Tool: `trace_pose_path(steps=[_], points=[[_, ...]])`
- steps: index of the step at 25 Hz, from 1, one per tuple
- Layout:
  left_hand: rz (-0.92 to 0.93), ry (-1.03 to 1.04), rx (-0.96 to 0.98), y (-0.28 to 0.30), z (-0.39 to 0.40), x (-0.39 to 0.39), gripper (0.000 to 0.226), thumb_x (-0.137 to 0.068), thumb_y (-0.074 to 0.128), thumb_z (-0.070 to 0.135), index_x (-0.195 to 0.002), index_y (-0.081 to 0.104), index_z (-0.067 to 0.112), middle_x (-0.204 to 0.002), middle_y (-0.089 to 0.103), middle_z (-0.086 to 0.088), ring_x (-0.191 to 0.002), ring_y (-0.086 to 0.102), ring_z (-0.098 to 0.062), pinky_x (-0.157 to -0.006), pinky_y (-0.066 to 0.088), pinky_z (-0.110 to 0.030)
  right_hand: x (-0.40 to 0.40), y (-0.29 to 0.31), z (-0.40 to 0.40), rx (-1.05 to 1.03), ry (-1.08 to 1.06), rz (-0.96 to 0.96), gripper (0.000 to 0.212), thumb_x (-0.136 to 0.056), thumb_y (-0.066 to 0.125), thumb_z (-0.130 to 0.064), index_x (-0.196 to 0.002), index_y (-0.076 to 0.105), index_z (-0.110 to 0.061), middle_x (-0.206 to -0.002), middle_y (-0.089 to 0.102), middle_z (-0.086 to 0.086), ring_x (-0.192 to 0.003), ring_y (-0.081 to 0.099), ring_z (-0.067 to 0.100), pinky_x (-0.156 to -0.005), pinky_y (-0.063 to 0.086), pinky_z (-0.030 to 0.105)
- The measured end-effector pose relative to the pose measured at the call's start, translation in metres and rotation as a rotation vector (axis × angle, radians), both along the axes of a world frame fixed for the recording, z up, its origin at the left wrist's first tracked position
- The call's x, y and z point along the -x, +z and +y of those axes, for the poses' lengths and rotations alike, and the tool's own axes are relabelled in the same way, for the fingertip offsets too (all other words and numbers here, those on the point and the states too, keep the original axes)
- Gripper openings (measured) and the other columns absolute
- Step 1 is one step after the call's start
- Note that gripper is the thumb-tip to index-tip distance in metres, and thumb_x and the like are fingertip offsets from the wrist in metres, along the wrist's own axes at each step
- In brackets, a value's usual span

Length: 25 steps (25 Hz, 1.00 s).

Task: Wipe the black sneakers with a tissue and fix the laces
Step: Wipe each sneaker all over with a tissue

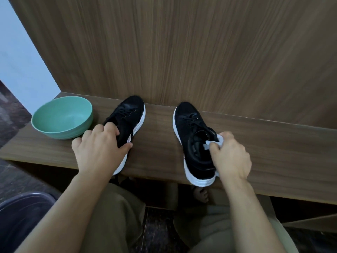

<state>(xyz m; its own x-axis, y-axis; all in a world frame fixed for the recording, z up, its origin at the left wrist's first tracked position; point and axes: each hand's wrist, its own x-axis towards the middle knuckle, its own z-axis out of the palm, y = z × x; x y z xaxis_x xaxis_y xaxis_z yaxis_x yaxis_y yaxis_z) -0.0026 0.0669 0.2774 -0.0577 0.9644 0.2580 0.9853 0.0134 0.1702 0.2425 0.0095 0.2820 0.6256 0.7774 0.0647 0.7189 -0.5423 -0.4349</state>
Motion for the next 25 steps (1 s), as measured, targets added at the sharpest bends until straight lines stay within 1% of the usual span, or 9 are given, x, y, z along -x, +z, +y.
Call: trace_pose_path(steps=[5, 8, 10, 13, 15, 18, 20, 22, 25], points=[[0.010, 0.006, -0.001, -0.004, 0.003, -0.001, 0.026, -0.077, 0.068, 0.039, -0.091, 0.065, 0.018, -0.084, 0.064, -0.003, -0.088, 0.054, -0.029, -0.078, 0.024, -0.038, -0.036, 0.016, -0.010, -0.051, -0.188, -0.003, 0.029, -0.082, 0.062, -0.028, -0.111, 0.064, -0.024, -0.096, 0.067, 0.013, -0.084, 0.059, 0.035, -0.065, 0.040, 0.032], [-0.036, -0.062, -0.063, -0.004, 0.001, -0.007, 0.016, -0.078, 0.069, 0.032, -0.084, 0.066, 0.018, -0.078, 0.060, 0.000, -0.085, 0.051, -0.028, -0.077, 0.021, -0.039, -0.034, 0.027, -0.014, -0.276, -0.149, -0.056, 0.025, -0.082, 0.058, -0.021, -0.107, 0.064, -0.020, -0.084, 0.066, 0.009, -0.071, 0.047, 0.026, -0.065, 0.034, 0.030], [-0.158, -0.076, -0.101, 0.000, -0.003, -0.011, 0.015, -0.079, 0.067, 0.032, -0.087, 0.065, 0.019, -0.077, 0.058, 0.003, -0.083, 0.050, -0.024, -0.078, 0.021, -0.038, -0.022, 0.036, -0.014, -0.423, -0.098, -0.092, 0.019, -0.082, 0.057, -0.020, -0.099, 0.065, -0.021, -0.074, 0.063, 0.003, -0.066, 0.047, 0.023, -0.062, 0.031, 0.029], [-0.502, -0.091, -0.069, 0.007, -0.005, -0.019, 0.012, -0.081, 0.065, 0.035, -0.086, 0.063, 0.023, -0.078, 0.056, 0.007, -0.082, 0.049, -0.016, -0.081, 0.018, -0.034, 0.006, 0.038, -0.014, -0.571, 0.043, -0.128, 0.023, -0.077, 0.055, -0.021, -0.096, 0.066, -0.025, -0.072, 0.065, -0.001, -0.066, 0.055, 0.025, -0.059, 0.031, 0.027], [-0.653, -0.102, -0.024, 0.007, -0.007, -0.027, 0.009, -0.082, 0.064, 0.036, -0.081, 0.061, 0.028, -0.079, 0.060, 0.007, -0.082, 0.053, -0.014, -0.084, 0.021, -0.034, 0.032, 0.028, -0.013, -0.452, 0.262, -0.100, 0.035, -0.075, 0.056, -0.022, -0.109, 0.063, -0.030, -0.076, 0.067, -0.003, -0.069, 0.059, 0.022, -0.059, 0.036, 0.027], [-0.760, -0.095, 0.040, 0.004, -0.011, -0.037, 0.010, -0.082, 0.063, 0.037, -0.079, 0.058, 0.030, -0.075, 0.058, 0.011, -0.077, 0.053, -0.009, -0.094, 0.031, -0.041, 0.061, 0.002, -0.011, 0.012, 0.508, 0.192, 0.054, -0.078, 0.057, -0.026, -0.131, 0.046, -0.030, -0.093, 0.065, -0.002, -0.087, 0.060, 0.022, -0.072, 0.046, 0.033], [-0.785, -0.082, 0.069, 0.001, -0.010, -0.038, 0.011, -0.082, 0.064, 0.038, -0.077, 0.058, 0.031, -0.075, 0.058, 0.012, -0.076, 0.053, -0.004, -0.097, 0.034, -0.044, 0.064, -0.011, -0.007, 0.104, 0.497, 0.384, 0.034, -0.078, 0.057, -0.027, -0.112, 0.056, -0.028, -0.087, 0.061, -0.007, -0.085, 0.058, 0.018, -0.071, 0.048, 0.034], [-0.794, -0.069, 0.090, -0.001, -0.008, -0.036, 0.012, -0.081, 0.064, 0.039, -0.076, 0.058, 0.030, -0.075, 0.059, 0.011, -0.075, 0.053, -0.002, -0.097, 0.034, -0.046, 0.061, -0.016, -0.004, 0.093, 0.460, 0.431, 0.008, -0.079, 0.056, -0.027, -0.075, 0.052, -0.021, -0.068, 0.052, -0.008, -0.066, 0.051, 0.014, -0.057, 0.040, 0.030], [-0.821, -0.056, 0.128, -0.001, -0.007, -0.034, 0.011, -0.080, 0.064, 0.042, -0.077, 0.060, 0.032, -0.076, 0.061, 0.010, -0.077, 0.056, -0.007, -0.096, 0.037, -0.051, 0.059, -0.014, -0.004, 0.097, 0.459, 0.476, 0.028, -0.079, 0.056, -0.025, -0.059, 0.038, -0.019, -0.057, 0.042, -0.008, -0.054, 0.040, 0.011, -0.050, 0.030, 0.027]])
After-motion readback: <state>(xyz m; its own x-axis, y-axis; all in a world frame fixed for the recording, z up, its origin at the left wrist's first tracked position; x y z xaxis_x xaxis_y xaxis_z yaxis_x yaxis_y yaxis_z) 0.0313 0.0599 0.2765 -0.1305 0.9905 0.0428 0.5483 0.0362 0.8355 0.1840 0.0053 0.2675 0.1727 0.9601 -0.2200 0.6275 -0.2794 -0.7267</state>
